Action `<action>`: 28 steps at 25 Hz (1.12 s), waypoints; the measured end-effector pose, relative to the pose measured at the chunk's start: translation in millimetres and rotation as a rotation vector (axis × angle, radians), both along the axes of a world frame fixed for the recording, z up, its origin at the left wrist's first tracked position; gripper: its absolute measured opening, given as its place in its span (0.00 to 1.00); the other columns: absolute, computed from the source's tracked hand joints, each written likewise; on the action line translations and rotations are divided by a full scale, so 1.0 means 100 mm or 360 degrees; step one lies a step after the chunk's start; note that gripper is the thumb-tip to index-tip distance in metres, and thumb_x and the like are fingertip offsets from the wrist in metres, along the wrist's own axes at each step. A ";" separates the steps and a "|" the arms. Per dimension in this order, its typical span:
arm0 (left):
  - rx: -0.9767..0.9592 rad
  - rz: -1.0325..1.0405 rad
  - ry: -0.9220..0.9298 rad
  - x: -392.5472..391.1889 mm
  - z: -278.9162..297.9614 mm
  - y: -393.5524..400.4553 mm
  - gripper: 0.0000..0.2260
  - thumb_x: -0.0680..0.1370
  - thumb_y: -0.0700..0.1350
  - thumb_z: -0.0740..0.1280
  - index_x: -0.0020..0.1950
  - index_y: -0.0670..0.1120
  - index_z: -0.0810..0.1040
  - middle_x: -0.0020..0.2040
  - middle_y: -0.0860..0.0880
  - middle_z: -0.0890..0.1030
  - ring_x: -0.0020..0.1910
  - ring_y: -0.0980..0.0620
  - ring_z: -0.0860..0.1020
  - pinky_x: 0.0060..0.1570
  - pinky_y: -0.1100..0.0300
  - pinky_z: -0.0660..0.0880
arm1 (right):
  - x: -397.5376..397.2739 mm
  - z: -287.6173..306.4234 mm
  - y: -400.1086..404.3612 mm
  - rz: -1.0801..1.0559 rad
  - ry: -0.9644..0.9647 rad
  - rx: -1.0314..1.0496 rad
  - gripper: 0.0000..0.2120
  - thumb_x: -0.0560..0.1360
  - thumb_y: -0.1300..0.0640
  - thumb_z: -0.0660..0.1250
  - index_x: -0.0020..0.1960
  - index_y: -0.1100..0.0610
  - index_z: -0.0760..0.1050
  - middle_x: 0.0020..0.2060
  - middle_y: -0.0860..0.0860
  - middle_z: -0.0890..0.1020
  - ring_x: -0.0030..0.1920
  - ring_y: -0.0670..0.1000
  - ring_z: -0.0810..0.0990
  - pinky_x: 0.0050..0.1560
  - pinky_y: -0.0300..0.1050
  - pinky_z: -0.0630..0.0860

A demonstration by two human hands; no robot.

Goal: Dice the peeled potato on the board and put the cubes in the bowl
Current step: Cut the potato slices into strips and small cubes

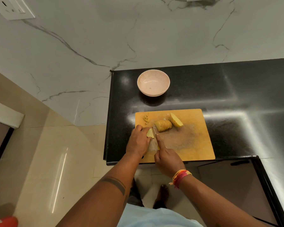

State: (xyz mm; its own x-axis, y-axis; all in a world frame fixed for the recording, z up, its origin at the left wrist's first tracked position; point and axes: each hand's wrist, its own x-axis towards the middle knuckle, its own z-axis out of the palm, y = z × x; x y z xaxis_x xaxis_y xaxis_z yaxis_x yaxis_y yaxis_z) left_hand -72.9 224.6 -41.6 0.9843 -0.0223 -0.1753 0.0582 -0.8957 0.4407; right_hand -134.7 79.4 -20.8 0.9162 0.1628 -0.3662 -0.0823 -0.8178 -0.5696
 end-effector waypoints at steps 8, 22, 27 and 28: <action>0.0017 -0.0001 -0.0019 -0.01 0.00 -0.01 0.21 0.82 0.48 0.66 0.76 0.49 0.71 0.65 0.50 0.70 0.63 0.50 0.70 0.64 0.56 0.74 | 0.06 -0.03 0.12 0.0045 0.0011 -0.0060 0.35 0.81 0.55 0.55 0.83 0.45 0.42 0.32 0.50 0.77 0.30 0.50 0.76 0.31 0.48 0.73; 0.0063 0.0008 0.0026 0.03 0.01 -0.02 0.22 0.82 0.50 0.66 0.75 0.48 0.72 0.65 0.50 0.70 0.64 0.50 0.70 0.66 0.57 0.71 | -0.31 -0.03 0.04 0.0160 0.0068 -0.0205 0.39 0.82 0.55 0.54 0.81 0.46 0.29 0.31 0.50 0.75 0.28 0.51 0.74 0.28 0.45 0.70; 0.0027 0.0042 0.0030 0.01 0.03 -0.04 0.22 0.82 0.50 0.67 0.76 0.48 0.71 0.65 0.50 0.70 0.64 0.50 0.70 0.66 0.56 0.71 | -0.37 -0.05 0.01 0.0186 0.0075 -0.0246 0.39 0.82 0.54 0.54 0.81 0.47 0.30 0.32 0.51 0.76 0.29 0.52 0.76 0.29 0.46 0.72; 0.0032 0.0050 0.0030 0.01 0.03 -0.05 0.22 0.82 0.50 0.67 0.76 0.48 0.71 0.65 0.50 0.70 0.64 0.50 0.69 0.65 0.56 0.71 | -0.38 -0.05 0.01 0.0192 0.0080 -0.0253 0.39 0.82 0.54 0.54 0.81 0.47 0.30 0.33 0.51 0.77 0.29 0.52 0.76 0.29 0.46 0.73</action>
State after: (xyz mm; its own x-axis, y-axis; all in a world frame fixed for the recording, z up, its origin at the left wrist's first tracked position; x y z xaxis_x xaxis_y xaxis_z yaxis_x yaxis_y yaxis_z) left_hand -72.2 220.1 -38.3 0.9809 0.0121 -0.1941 0.0945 -0.9020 0.4214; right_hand -172.4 80.3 -26.2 0.8735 0.2068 -0.4407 -0.0032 -0.9028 -0.4300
